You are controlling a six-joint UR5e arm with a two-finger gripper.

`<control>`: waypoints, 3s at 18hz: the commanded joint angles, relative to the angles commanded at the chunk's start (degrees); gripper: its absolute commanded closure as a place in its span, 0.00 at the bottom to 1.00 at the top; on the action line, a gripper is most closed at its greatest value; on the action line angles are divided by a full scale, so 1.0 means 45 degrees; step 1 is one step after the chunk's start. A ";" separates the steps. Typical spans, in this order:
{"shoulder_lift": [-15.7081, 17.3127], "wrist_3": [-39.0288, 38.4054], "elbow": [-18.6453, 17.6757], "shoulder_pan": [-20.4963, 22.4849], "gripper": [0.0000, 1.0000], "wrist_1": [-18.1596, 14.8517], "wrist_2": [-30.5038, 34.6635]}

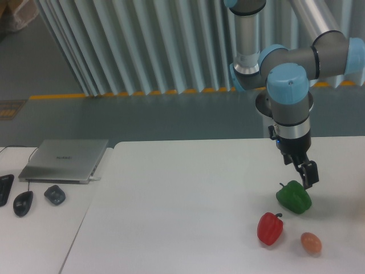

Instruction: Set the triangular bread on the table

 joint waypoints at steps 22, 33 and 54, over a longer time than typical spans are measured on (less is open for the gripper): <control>0.0273 0.3219 -0.0409 0.2558 0.00 0.1094 -0.0137; 0.0606 0.2931 -0.1524 0.4003 0.00 0.3242 -0.0136; -0.0449 -0.1151 -0.0547 0.4922 0.00 0.4550 -0.0449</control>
